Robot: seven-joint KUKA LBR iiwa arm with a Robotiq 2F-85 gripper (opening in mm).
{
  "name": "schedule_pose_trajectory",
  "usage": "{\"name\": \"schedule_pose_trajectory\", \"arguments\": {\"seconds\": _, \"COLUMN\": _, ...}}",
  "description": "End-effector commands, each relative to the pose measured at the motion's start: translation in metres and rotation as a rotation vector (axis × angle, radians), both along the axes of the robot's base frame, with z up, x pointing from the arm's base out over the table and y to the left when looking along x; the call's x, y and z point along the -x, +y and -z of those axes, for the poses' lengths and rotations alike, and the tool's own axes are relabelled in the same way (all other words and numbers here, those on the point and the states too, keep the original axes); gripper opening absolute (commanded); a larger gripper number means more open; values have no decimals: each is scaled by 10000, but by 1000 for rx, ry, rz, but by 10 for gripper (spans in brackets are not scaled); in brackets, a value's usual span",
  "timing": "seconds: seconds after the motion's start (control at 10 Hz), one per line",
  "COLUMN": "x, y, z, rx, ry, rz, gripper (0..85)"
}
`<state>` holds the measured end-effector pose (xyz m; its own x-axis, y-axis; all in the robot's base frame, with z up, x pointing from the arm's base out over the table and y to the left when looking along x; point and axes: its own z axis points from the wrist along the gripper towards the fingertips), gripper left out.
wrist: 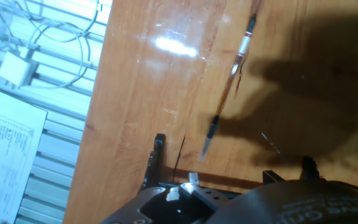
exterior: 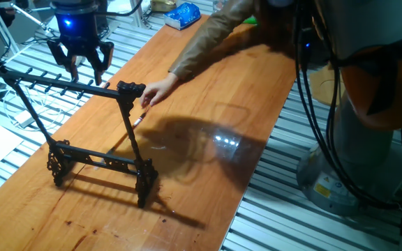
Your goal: Place the brush on the pen rack
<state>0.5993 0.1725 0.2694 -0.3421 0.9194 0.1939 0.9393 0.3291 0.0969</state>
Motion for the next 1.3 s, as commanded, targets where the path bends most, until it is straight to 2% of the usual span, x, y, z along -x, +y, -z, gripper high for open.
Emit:
{"name": "schedule_pose_trajectory", "arguments": {"seconds": 0.0, "x": 7, "y": 8, "z": 1, "rx": -1, "ry": -2, "rz": 2, "gripper": 510}}
{"name": "schedule_pose_trajectory", "arguments": {"seconds": 0.2, "x": 4, "y": 3, "z": 1, "rx": 8, "ry": -4, "rz": 1, "gripper": 510}}
{"name": "schedule_pose_trajectory", "arguments": {"seconds": 0.9, "x": -36, "y": -93, "z": 19, "rx": 14, "ry": 6, "rz": -33, "gripper": 510}}
{"name": "schedule_pose_trajectory", "arguments": {"seconds": 1.2, "x": -85, "y": -187, "z": -22, "rx": 0, "ry": 10, "rz": -51, "gripper": 510}}
